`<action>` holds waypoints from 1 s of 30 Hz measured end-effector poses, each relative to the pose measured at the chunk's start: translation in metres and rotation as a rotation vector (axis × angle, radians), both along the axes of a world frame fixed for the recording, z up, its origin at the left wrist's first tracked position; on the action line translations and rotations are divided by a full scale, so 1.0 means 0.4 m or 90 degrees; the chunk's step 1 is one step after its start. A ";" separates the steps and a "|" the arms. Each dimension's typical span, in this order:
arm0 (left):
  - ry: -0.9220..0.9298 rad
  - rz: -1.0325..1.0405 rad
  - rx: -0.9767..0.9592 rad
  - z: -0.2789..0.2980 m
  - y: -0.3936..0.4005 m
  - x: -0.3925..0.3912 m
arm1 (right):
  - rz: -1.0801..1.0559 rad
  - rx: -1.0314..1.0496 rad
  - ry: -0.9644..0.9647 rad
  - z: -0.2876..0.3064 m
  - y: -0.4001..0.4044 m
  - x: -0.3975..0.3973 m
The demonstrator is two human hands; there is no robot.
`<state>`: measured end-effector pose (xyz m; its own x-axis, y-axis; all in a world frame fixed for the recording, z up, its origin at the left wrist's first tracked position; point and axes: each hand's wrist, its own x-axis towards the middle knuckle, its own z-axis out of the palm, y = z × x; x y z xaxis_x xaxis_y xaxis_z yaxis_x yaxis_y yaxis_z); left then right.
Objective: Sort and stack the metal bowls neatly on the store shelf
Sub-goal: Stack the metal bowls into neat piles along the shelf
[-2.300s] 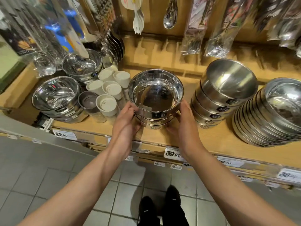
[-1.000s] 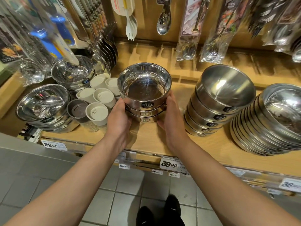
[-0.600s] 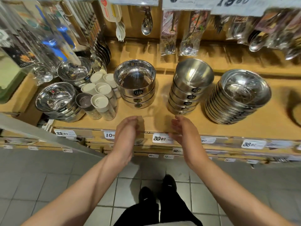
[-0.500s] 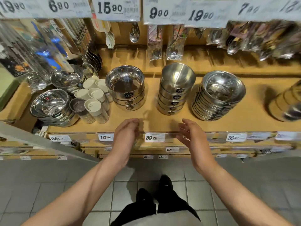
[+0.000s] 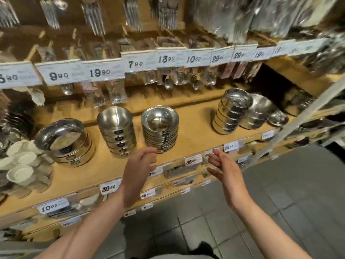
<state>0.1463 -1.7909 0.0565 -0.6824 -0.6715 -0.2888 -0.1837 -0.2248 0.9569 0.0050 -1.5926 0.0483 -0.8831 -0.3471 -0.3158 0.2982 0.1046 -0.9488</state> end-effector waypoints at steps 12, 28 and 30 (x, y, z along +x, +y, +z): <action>-0.029 0.001 0.117 -0.056 0.333 -0.460 | -0.066 0.041 -0.011 -0.026 0.394 -0.416; -0.068 0.128 0.087 -0.081 0.310 -0.784 | 0.114 0.068 -0.056 -0.135 0.263 -0.794; -0.074 0.158 0.102 -0.085 0.301 -0.820 | 0.143 0.077 -0.063 -0.147 0.249 -0.840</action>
<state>-0.1818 -1.6705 0.0226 -0.4597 -0.7526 -0.4714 -0.2112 -0.4230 0.8812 -0.3312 -1.4930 -0.0106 -0.7514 -0.4850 -0.4474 0.3450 0.2892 -0.8929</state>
